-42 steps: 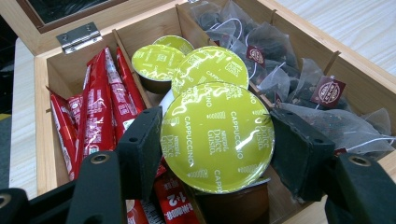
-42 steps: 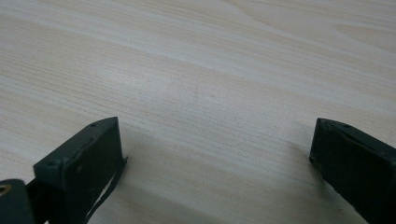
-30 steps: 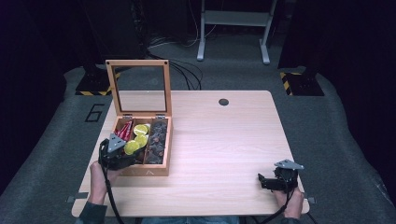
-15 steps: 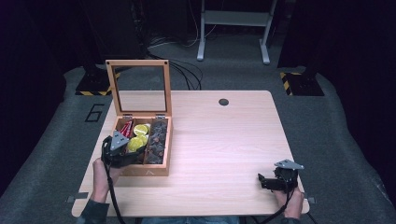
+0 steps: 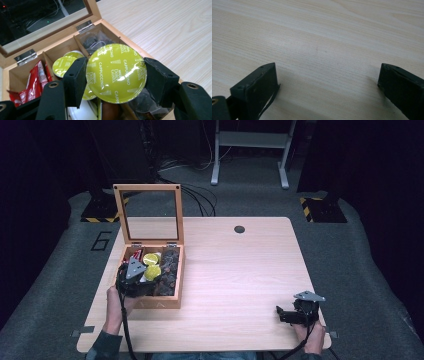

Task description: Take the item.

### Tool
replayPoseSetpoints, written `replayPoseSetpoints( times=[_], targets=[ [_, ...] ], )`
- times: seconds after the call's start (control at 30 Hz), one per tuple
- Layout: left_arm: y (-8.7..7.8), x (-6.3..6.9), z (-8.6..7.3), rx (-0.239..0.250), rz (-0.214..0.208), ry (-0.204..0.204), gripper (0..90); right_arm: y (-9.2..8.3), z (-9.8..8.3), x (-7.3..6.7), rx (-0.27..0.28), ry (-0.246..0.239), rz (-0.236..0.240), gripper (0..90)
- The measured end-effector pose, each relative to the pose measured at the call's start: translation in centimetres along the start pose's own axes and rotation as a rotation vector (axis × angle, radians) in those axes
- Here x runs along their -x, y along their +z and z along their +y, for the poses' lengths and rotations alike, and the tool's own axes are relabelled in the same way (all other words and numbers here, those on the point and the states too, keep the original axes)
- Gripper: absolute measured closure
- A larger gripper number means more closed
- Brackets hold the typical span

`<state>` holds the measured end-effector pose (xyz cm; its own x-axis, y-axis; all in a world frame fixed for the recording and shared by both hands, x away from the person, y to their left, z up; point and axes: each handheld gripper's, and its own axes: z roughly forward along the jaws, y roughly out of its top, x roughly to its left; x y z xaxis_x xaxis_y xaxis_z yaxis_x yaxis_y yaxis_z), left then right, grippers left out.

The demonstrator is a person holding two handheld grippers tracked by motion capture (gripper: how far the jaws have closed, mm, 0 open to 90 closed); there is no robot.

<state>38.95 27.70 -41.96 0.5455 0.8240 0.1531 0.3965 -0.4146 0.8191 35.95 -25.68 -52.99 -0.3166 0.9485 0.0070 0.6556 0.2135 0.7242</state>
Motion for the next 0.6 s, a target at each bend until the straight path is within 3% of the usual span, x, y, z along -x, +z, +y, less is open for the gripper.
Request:
replayPoseSetpoints(
  times=[0.6],
  targets=[
    [1.6, 2.3, 1.8, 0.014, -0.057, 0.046, 37.9, 0.0, 0.0, 0.0, 0.000, 0.000, 0.000, 1.9]
  ],
)
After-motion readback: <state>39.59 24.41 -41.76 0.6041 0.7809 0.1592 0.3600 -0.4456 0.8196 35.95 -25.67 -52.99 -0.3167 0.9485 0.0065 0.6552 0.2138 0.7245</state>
